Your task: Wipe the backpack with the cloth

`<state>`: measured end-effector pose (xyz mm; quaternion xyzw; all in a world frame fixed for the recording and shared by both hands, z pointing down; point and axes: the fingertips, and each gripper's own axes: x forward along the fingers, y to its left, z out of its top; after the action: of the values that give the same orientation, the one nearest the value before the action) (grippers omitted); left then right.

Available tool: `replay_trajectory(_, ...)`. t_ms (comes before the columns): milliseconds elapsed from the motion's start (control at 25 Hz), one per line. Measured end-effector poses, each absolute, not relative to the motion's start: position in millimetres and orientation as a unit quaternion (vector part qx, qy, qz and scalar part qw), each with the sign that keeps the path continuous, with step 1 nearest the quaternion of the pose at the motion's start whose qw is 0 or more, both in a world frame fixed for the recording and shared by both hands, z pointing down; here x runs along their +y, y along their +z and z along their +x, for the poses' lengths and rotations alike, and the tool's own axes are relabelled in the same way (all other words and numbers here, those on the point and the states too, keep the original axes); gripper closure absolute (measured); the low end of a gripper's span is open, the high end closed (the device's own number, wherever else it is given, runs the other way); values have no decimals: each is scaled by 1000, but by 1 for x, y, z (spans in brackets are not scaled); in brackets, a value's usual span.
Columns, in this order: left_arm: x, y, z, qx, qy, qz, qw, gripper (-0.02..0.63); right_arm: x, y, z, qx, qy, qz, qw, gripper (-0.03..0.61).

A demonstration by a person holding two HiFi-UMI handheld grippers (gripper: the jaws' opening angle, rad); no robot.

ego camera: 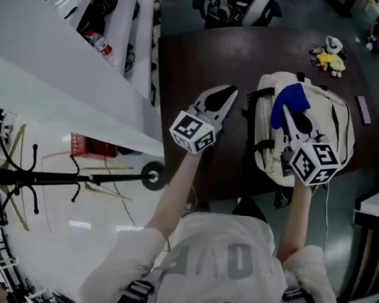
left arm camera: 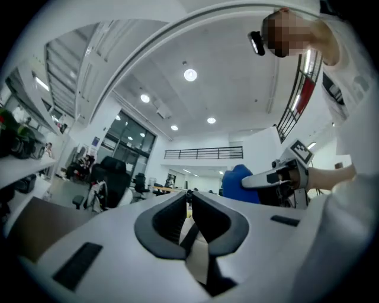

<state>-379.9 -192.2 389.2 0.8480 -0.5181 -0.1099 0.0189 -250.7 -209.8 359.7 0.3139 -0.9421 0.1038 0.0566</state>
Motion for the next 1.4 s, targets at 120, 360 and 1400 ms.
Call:
replay_trajectory(120, -205, 406, -378, -451, -84, 887, 47, 600, -193, 356, -261, -921, 108, 373, 33, 535)
replay_trajectory(360, -212, 462, -326, -349, -45, 927, 129, 586, -167, 379, -252, -877, 153, 456, 12, 535)
replay_trajectory(1400, -317, 489, -380, -404, -13, 910, 93, 589, -255, 535, -337, -791, 192, 561, 147, 537)
